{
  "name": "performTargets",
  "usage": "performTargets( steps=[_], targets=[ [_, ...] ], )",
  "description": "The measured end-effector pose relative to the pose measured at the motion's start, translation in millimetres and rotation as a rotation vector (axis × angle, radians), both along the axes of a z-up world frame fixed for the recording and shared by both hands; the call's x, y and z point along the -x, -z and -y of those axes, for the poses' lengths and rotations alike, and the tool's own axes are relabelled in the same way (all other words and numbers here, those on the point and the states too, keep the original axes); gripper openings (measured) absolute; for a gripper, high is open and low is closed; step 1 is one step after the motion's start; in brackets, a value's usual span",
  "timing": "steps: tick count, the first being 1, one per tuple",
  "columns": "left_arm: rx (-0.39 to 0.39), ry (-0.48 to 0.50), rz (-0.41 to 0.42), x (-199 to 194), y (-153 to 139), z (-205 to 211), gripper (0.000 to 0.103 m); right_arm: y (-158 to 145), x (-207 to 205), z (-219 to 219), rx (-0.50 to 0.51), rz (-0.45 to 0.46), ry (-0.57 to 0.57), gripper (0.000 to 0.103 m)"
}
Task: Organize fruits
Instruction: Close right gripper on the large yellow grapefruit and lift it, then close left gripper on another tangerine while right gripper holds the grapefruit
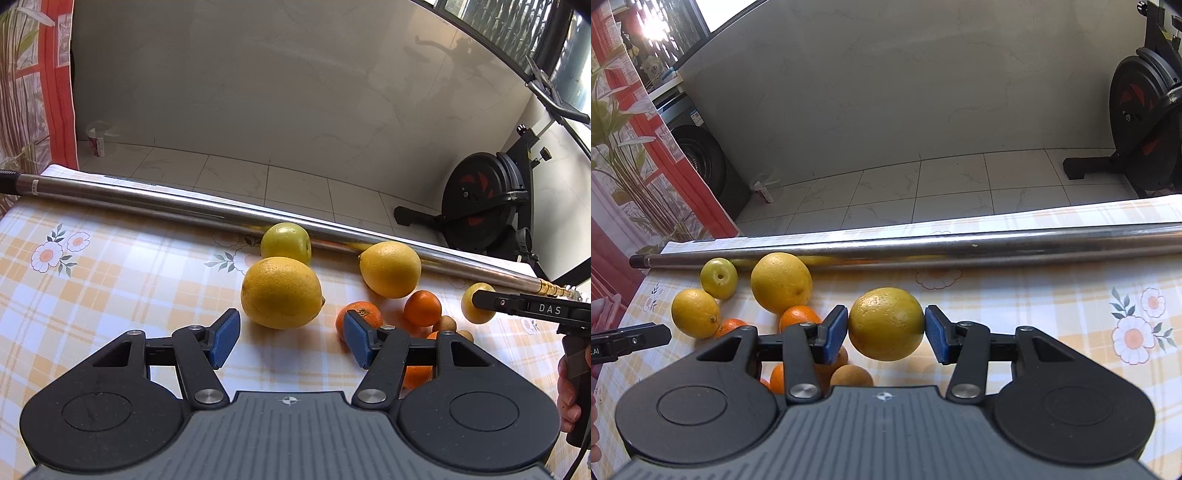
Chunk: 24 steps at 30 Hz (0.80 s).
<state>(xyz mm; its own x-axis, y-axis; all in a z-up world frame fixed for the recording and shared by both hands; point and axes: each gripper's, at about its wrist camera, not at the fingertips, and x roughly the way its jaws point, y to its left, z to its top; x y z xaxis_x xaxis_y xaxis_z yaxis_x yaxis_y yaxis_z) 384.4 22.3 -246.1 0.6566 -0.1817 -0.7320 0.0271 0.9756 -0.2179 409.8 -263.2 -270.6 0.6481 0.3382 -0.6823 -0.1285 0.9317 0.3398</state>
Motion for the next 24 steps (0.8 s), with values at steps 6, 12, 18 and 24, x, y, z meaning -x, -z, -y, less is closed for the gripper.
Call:
performTargets(
  steps=[6,12,18,24],
  targets=[
    [0.000,0.036,-0.004,4,3,11,0.064,-2,24,19,0.000,-0.018,-0.003,0.049],
    [-0.003,0.077,-0.018,9,10,23,0.064,5,46,20,0.000,-0.073,-0.035,0.049],
    [0.012,0.083,-0.024,11,15,29,0.064,6,56,16,0.035,-0.067,-0.050,0.049],
    [0.062,0.069,-0.034,-4,13,37,0.064,7,58,15,0.034,-0.061,-0.040,0.049]
  ],
)
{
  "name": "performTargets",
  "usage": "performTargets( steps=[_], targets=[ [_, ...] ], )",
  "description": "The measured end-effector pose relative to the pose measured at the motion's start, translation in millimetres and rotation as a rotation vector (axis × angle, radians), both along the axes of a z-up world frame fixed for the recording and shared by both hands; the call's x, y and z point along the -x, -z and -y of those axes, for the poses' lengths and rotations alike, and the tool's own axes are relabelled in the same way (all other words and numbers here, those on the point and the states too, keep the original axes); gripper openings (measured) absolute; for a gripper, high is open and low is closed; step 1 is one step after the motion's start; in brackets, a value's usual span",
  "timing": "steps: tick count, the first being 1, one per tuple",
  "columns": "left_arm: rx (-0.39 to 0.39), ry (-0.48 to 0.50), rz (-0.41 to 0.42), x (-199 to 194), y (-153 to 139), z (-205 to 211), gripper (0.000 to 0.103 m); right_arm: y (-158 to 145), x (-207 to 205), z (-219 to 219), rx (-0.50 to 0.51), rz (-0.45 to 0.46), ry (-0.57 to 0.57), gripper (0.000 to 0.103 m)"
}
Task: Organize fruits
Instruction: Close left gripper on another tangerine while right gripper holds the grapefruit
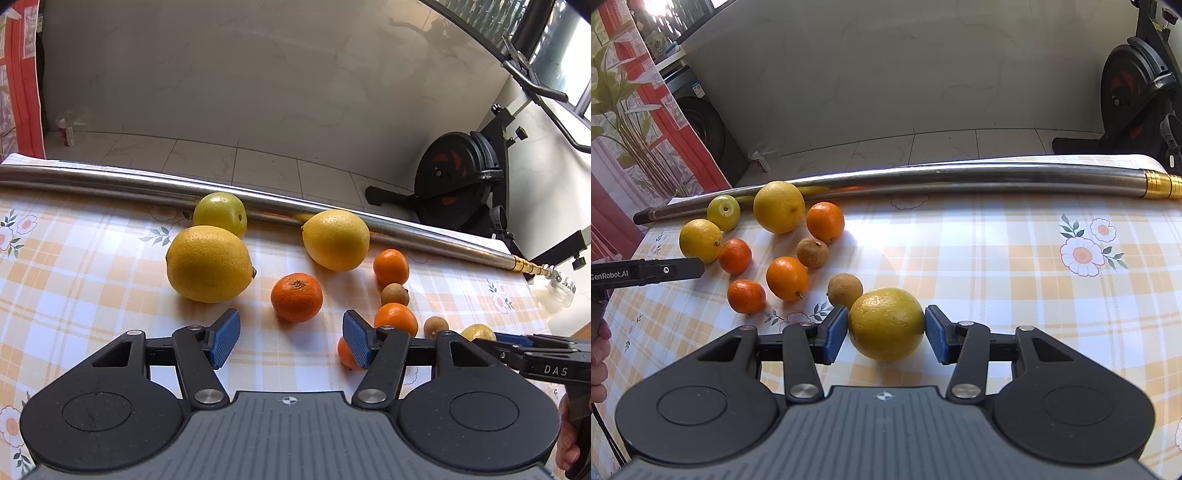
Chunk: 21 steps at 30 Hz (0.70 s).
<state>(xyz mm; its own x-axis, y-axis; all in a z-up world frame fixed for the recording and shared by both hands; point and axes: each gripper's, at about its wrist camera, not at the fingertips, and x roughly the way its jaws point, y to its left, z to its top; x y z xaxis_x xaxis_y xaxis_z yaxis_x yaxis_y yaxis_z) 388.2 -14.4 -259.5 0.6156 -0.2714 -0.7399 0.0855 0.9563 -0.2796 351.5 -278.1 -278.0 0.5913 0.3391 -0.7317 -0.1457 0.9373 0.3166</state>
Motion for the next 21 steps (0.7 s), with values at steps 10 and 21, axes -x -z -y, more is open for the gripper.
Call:
performTargets(
  steps=[10,21],
  targets=[
    [0.030,-0.077,-0.039,-31,19,15,0.062,1,2,2,-0.008,0.012,0.003,0.049],
    [0.043,-0.123,-0.059,-41,33,20,0.061,1,3,3,-0.025,0.014,0.015,0.049]
  ],
)
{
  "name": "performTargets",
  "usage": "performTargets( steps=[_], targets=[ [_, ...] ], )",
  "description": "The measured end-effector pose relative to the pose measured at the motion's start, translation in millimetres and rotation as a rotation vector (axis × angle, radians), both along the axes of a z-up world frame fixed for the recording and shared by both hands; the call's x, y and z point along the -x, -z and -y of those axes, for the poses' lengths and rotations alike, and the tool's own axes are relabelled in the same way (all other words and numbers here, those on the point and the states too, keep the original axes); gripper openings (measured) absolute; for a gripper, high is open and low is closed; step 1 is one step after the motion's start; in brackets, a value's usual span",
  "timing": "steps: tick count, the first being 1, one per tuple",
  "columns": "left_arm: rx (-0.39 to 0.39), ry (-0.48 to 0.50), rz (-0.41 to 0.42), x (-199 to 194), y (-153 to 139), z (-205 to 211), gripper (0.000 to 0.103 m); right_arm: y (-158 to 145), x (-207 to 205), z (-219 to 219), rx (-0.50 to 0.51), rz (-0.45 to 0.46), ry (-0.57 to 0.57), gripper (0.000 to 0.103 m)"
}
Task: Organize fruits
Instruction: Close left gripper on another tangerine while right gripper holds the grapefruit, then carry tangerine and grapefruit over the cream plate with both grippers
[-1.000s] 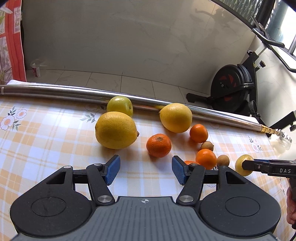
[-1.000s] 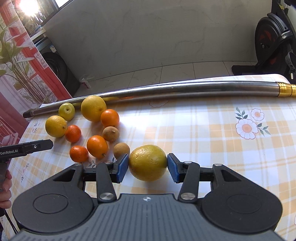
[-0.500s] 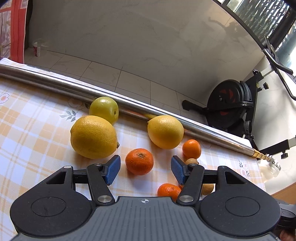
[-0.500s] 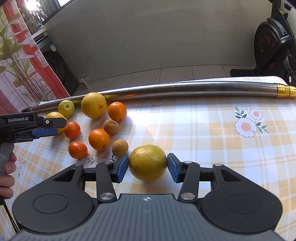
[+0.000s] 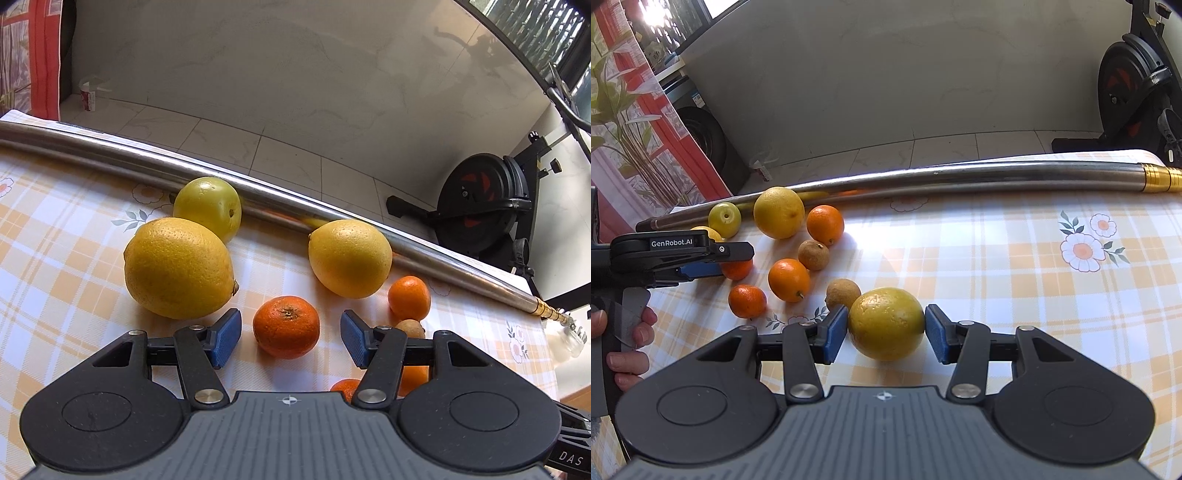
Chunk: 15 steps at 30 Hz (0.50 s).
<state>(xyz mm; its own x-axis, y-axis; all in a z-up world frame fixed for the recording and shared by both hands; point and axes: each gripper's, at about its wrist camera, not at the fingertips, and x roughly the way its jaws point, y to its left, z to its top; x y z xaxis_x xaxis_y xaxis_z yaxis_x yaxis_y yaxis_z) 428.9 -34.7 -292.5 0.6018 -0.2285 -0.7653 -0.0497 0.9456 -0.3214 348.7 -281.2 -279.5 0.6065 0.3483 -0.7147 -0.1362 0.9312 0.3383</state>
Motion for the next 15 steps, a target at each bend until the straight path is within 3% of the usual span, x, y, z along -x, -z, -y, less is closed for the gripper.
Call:
performTargets(
  steps=[2,5,15],
  targets=[
    [-0.008,0.006,0.008,-1,1,2,0.060,0,0,0,0.001,0.001,-0.001,0.049],
    [-0.049,0.048,0.012,2,0,7,0.041,0,0,1,-0.001,0.000,0.000,0.049],
    [-0.090,0.150,0.110,39,-20,9,0.040,7,1,-9,-0.016,-0.015,-0.015,0.048]
  ],
)
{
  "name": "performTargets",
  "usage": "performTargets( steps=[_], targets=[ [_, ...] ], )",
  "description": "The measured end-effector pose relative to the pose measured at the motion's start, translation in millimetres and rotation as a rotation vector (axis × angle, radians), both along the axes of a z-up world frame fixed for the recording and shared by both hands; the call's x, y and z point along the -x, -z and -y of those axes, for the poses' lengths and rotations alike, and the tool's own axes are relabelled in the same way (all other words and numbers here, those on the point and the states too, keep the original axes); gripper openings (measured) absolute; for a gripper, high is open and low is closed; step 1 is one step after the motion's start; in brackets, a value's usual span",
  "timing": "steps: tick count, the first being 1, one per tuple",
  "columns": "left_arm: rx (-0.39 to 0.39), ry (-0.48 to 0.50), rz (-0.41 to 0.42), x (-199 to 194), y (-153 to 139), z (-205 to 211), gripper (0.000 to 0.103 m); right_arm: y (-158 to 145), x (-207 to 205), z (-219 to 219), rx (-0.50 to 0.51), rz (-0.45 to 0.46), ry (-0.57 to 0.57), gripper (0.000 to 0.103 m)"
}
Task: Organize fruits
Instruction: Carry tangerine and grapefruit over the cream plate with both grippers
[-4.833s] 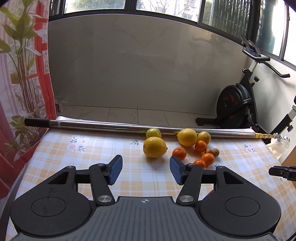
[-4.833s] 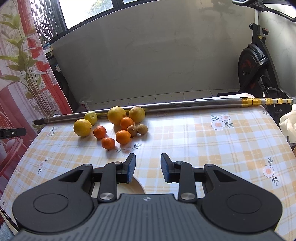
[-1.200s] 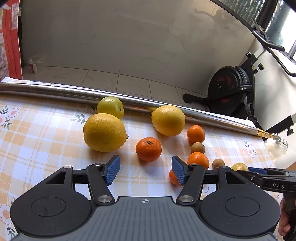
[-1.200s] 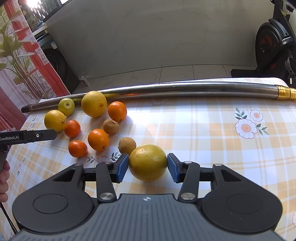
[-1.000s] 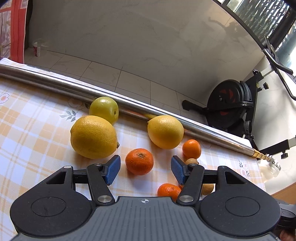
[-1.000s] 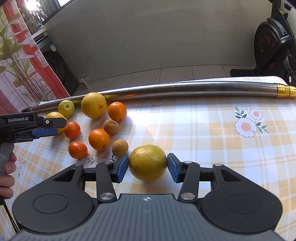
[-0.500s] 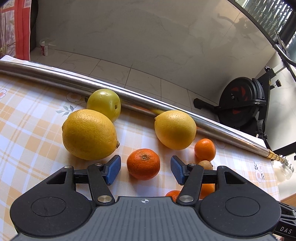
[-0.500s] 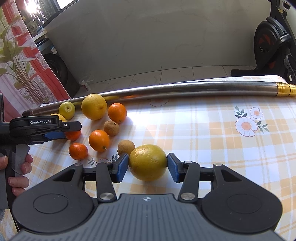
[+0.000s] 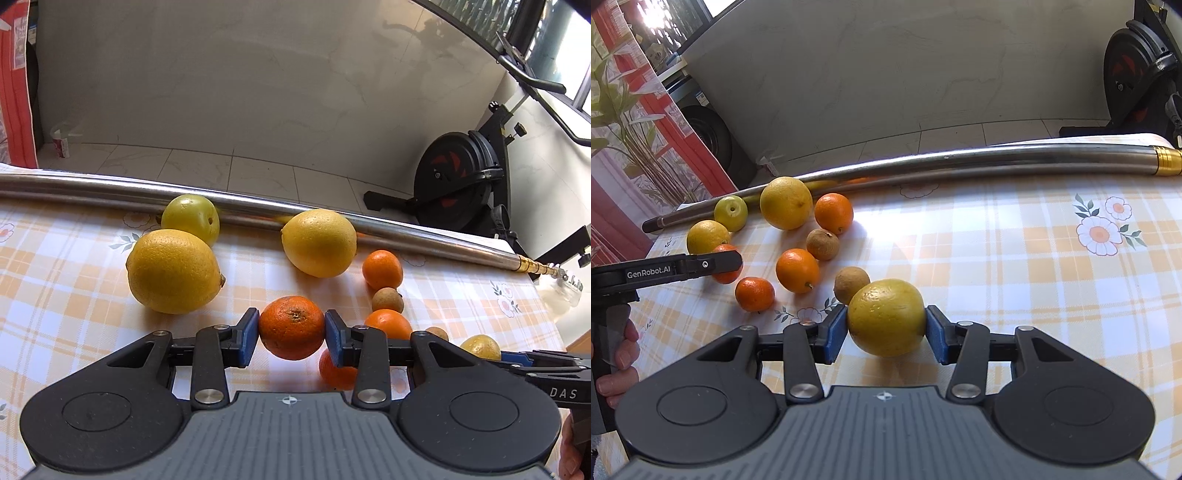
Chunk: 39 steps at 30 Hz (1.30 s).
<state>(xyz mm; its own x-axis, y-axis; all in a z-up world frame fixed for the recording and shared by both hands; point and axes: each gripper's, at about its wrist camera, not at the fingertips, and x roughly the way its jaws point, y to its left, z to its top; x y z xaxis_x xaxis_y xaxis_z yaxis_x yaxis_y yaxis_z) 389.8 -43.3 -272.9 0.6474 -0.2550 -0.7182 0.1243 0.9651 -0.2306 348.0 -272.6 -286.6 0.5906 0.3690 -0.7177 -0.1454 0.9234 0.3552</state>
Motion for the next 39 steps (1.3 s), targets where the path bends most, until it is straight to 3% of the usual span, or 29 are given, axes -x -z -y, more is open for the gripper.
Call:
performTargets(
  steps=[11,23,39],
  targets=[
    [-0.048,0.083,0.076,55,-32,-7,0.041,-9,24,8,-0.075,0.017,0.082,0.048],
    [-0.041,0.109,0.093,124,-58,-17,0.041,-25,91,-8,-0.102,0.053,0.095,0.048],
    [0.002,0.155,0.002,183,-26,-8,0.041,-19,160,-26,-0.136,0.014,0.045,0.048]
  ],
)
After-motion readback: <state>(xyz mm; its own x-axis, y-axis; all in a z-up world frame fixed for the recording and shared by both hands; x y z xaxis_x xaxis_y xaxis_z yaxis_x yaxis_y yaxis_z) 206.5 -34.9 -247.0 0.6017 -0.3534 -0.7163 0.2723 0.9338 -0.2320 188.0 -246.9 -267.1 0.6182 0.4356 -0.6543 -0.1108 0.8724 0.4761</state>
